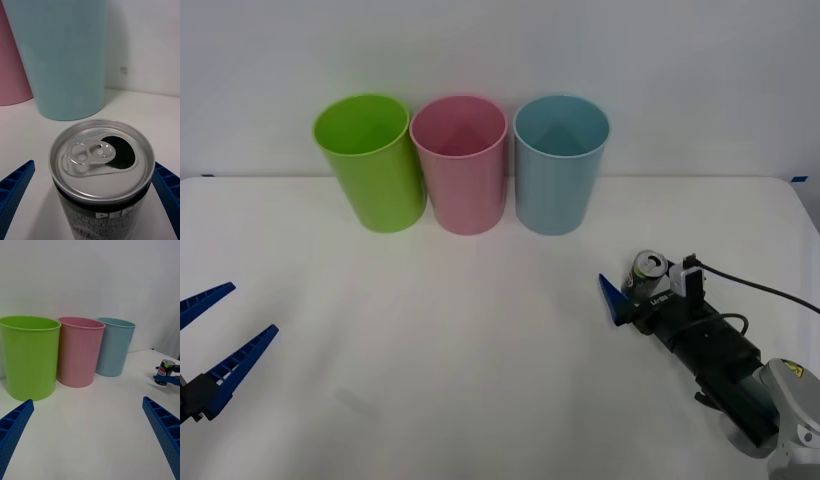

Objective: Grasp the object on the table and drop it into the matching bin: aluminum can to the light blue bin, PET bottle to the pink bin.

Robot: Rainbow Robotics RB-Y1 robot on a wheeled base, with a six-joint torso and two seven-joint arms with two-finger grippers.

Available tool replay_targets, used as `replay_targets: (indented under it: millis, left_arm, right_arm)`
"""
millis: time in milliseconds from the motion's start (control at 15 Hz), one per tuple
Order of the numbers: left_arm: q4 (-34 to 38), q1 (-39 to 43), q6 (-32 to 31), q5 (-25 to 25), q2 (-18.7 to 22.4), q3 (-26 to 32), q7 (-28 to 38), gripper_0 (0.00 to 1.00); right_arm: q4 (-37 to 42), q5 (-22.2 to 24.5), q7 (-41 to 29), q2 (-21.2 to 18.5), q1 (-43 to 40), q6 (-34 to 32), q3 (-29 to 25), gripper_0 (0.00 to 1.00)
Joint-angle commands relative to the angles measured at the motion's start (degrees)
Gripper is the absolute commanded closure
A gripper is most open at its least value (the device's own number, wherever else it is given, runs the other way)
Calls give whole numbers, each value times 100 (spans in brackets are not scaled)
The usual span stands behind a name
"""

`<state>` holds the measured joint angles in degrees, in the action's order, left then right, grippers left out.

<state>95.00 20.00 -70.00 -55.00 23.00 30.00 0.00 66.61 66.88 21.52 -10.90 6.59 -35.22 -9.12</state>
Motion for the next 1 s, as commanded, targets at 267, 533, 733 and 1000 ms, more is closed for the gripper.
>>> replay_targets:
  millis: [267, 533, 733, 1000]
  left_arm:
    - [0, 0, 0, 0, 0, 0, 0, 0]
    - [0, 0, 0, 0, 0, 0, 0, 0]
    - [0, 0, 0, 0, 0, 0, 0, 0]
    - [0, 0, 0, 0, 0, 0, 0, 0]
  right_arm:
    - [1, -18, 10, 0, 0, -38, 15, 100]
    - [1, -18, 54, 0, 0, -99, 15, 100]
    - [1, -44, 54, 0, 0, -143, 15, 100]
    - [256, -70, 19, -8, -176, -205, 24, 100]
